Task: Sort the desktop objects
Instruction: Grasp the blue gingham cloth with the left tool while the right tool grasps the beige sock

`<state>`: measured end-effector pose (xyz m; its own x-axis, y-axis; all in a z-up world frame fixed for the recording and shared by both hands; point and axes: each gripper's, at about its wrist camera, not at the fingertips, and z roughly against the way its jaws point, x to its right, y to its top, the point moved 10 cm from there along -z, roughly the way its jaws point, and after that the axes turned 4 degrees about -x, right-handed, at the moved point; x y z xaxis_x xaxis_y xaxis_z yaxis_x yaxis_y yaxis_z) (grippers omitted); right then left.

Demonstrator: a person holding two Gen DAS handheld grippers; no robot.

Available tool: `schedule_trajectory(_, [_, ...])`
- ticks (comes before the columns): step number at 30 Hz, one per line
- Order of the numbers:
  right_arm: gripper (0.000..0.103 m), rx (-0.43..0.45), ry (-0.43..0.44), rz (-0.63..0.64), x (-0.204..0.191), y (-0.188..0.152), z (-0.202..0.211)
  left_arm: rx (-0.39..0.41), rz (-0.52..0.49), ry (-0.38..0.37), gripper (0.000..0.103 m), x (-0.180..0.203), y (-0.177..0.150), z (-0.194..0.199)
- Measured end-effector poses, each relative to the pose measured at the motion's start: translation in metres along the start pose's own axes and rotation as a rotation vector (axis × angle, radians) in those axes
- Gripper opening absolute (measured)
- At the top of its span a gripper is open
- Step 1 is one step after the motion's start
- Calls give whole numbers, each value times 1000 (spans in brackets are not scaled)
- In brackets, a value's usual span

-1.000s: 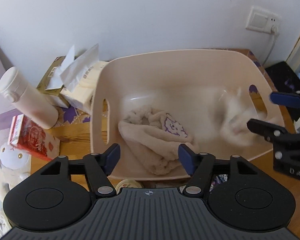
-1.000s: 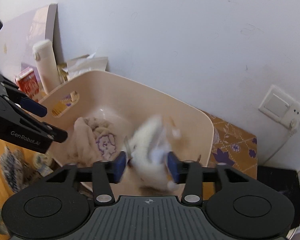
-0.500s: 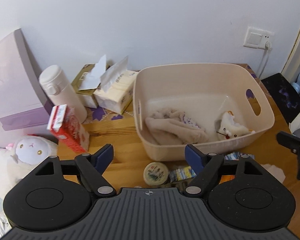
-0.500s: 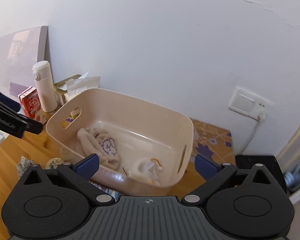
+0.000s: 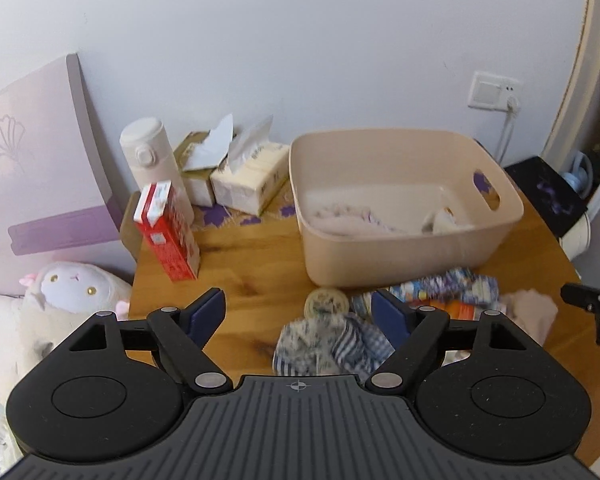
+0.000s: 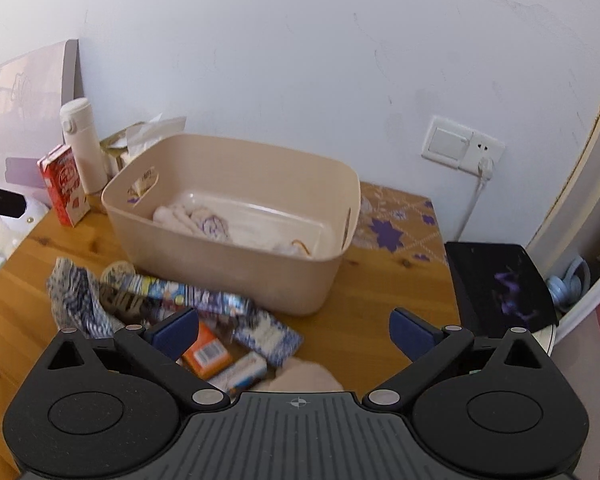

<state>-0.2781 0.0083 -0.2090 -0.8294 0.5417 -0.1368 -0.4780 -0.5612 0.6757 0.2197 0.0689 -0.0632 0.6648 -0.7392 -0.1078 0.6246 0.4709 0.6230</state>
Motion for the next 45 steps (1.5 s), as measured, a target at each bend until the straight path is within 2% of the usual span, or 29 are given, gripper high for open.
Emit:
schedule_trajectory(6, [103, -19, -7, -7, -4, -19, -8, -79, -4, -4, 81, -9, -36, -21])
schedule_trajectory(11, [103, -59, -5, -19, -6, -36, -21, -127, -12, 12, 81, -12, -53, -39])
schedule_trajectory(21, [103, -113, -33, -126, 17, -54, -47, -193, -18, 29, 81, -6, -50, -69])
schedule_trajectory(27, [103, -158, -54, -185, 37, -62, -66, -249, -25, 71, 81, -1, -47, -98])
schedule_trajectory(35, [103, -205, -5, -240, 41, -68, -92, -337, -29, 79, 81, 8, -53, -135])
schedule_trajectory(41, [103, -235, 29, -239, 35, -68, -113, -396, -32, 43, 81, 20, -59, -154])
schedule_trajectory(42, [98, -237, 44, -234, 32, -67, -115, -414, -32, 43, 81, 21, -62, -157])
schedule_trajectory(43, [90, -242, 58, -231, 29, -67, -118, -421, -28, 40, 79, 23, -63, -159])
schedule_trajectory(45, [83, -260, 66, -232, 26, -69, -122, -422, -21, 18, 66, 27, -63, -160])
